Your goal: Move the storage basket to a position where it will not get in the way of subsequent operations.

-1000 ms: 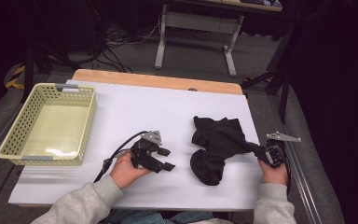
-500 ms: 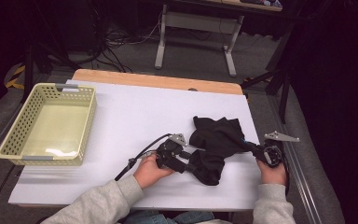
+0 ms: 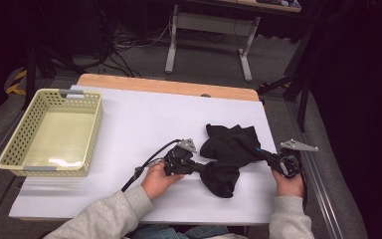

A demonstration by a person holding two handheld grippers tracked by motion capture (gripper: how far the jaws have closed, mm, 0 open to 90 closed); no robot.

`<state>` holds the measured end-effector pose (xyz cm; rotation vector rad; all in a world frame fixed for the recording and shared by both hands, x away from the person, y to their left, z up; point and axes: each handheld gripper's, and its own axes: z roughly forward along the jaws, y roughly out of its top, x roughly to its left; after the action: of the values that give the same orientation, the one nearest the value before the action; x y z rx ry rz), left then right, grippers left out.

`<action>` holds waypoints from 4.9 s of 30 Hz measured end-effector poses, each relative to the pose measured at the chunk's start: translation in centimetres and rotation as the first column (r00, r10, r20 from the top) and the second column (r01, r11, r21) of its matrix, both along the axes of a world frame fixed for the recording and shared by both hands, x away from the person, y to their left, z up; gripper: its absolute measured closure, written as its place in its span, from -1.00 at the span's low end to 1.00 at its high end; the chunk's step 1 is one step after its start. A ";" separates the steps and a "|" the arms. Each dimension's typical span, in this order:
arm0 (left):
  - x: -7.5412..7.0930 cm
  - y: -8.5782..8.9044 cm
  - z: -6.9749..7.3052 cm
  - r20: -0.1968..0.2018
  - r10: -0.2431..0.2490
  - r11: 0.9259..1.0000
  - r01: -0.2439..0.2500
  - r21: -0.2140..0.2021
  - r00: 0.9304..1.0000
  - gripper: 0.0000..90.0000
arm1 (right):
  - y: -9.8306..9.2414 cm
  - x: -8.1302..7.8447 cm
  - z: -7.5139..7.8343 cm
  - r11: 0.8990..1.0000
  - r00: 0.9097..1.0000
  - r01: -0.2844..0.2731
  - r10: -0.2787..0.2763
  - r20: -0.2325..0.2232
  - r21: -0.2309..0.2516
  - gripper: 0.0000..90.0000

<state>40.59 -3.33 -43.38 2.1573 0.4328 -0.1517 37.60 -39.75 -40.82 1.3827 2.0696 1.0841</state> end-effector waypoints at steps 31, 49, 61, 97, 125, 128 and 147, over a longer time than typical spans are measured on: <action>0.0 13.0 6.1 0.124 0.262 0.963 -0.250 -0.104 0.957 1.00 | 4.6 0.8 0.2 0.984 0.984 -0.177 0.177 0.021 0.013 0.91; -0.6 15.1 4.8 0.071 0.176 0.983 -0.172 -0.057 0.982 0.99 | 6.0 -2.9 -0.3 0.970 0.974 -0.226 0.223 -0.041 -0.084 0.91; -1.4 12.1 3.1 0.010 0.017 1.000 -0.017 -0.003 1.000 0.98 | 3.8 -4.6 -1.4 0.976 0.979 -0.160 0.137 -0.154 -0.147 0.92; 3.0 6.4 -0.8 -0.058 0.084 0.992 -0.078 0.095 0.995 -0.01 | 6.0 1.0 0.2 0.992 0.993 -0.119 0.118 -0.025 -0.050 0.76; 2.9 5.2 -1.3 -0.065 0.052 0.987 -0.041 0.154 0.997 0.93 | 6.4 -6.2 1.0 0.897 0.898 -0.440 0.441 -0.003 0.045 0.24; 2.7 5.7 -0.9 -0.056 0.051 0.987 -0.042 0.154 0.997 0.94 | 5.5 -6.0 1.6 0.937 0.937 -0.346 0.342 0.076 0.051 0.00; -1.9 12.9 2.3 -0.042 0.068 0.990 -0.063 0.129 0.997 0.95 | 6.5 -0.4 0.6 0.987 0.993 -0.076 0.087 0.079 -0.142 0.96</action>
<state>38.71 9.54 -41.06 2.2652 0.5526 -0.1407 37.20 -33.29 -40.20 1.1743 2.1127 0.9923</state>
